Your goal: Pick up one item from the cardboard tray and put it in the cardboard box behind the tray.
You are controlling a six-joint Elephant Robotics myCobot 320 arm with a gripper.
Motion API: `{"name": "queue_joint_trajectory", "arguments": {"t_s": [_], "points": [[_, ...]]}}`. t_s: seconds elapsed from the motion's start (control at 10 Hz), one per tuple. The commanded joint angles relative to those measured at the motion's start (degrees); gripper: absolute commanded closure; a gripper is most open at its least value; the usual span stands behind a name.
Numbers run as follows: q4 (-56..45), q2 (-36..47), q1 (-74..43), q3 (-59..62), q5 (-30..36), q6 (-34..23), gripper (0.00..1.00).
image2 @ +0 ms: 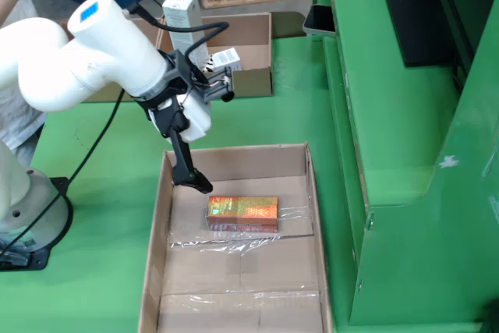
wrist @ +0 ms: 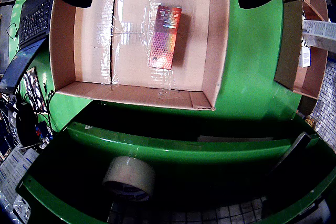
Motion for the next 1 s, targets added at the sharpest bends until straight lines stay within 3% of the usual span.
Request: {"name": "queue_joint_trajectory", "arguments": {"t_s": [0.0, 0.1, 0.2, 0.3, 0.4, 0.5, 0.6, 0.9], "points": [[-6.7, -17.3, -1.2, 25.8, 0.4, -0.5, 0.00], [-18.4, -31.4, -2.1, 50.9, 1.4, -1.5, 0.00], [-15.4, -38.4, -2.6, 59.2, 1.0, -2.3, 0.00], [-8.6, -40.9, -3.2, 59.2, 0.5, -2.8, 0.00], [9.5, -48.8, -3.4, 59.2, -6.0, -4.4, 0.00], [9.5, -48.8, -3.4, 59.2, -6.0, -4.4, 0.00], [21.0, -56.6, 0.5, 59.2, -30.9, -8.1, 0.00], [21.0, -62.2, 0.4, 59.2, -30.9, -4.6, 0.00]]}}
